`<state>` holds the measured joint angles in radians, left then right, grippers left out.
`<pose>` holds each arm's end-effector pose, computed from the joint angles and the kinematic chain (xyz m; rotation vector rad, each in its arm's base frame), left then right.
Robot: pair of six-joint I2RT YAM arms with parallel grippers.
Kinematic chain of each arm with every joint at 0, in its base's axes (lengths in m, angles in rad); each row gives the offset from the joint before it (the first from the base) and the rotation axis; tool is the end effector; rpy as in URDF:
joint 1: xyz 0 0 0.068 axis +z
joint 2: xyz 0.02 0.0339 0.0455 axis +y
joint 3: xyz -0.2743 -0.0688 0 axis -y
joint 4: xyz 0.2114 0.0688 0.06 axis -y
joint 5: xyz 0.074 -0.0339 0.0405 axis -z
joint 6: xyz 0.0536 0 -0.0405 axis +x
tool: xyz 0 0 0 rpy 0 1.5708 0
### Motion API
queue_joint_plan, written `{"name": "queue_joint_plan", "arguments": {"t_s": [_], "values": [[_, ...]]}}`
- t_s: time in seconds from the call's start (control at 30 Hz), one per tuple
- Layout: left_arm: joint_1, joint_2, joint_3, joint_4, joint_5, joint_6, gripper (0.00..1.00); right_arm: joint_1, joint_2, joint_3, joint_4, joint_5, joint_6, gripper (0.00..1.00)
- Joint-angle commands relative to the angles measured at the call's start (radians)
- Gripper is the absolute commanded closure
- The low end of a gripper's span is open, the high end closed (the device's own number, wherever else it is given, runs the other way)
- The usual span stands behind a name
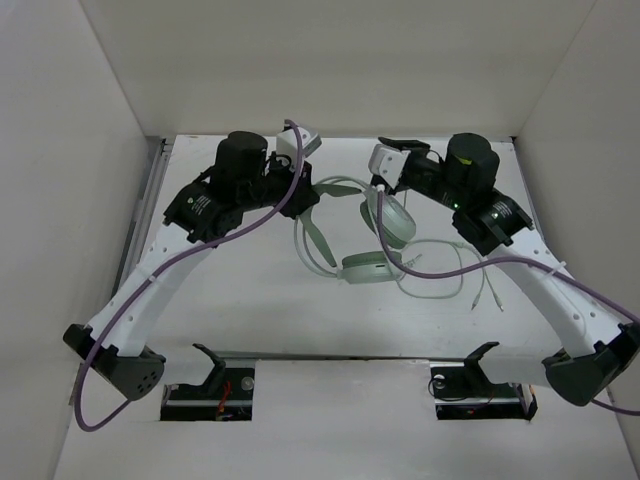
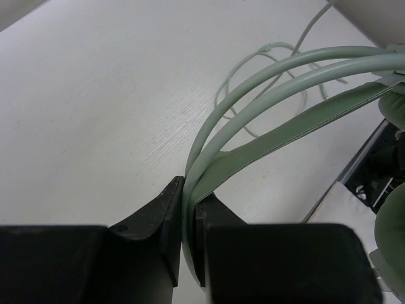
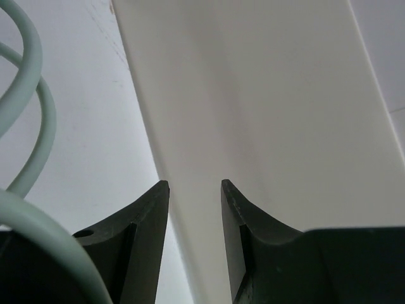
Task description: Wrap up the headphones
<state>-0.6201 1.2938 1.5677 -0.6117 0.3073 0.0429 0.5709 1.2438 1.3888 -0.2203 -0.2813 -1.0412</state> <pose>0.1943 -0.1586 0.4508 0.8326 1.7648 -0.6792 0.2087 0.1517 0.4537 -1.3249 0.9745 -0.1278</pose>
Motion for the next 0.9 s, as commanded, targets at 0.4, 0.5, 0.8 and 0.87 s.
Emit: {"name": "queue_joint_plan", "arguments": {"t_s": [0.4, 0.5, 0.8, 0.87], "values": [[-0.017, -0.047, 0.14, 0.044, 0.248, -0.129, 1.0, -0.036, 0.036, 0.139, -0.094, -0.131, 0.309, 0.78], [-0.013, -0.042, 0.155, 0.053, 0.272, -0.15, 1.0, -0.058, 0.042, 0.147, -0.114, -0.165, 0.378, 0.77], [0.01, -0.027, 0.222, 0.105, 0.355, -0.245, 1.0, -0.107, 0.04, 0.131, -0.116, -0.265, 0.595, 0.71], [0.026, -0.022, 0.229, 0.128, 0.363, -0.279, 1.0, -0.11, 0.036, 0.13, -0.114, -0.282, 0.631, 0.68]]}}
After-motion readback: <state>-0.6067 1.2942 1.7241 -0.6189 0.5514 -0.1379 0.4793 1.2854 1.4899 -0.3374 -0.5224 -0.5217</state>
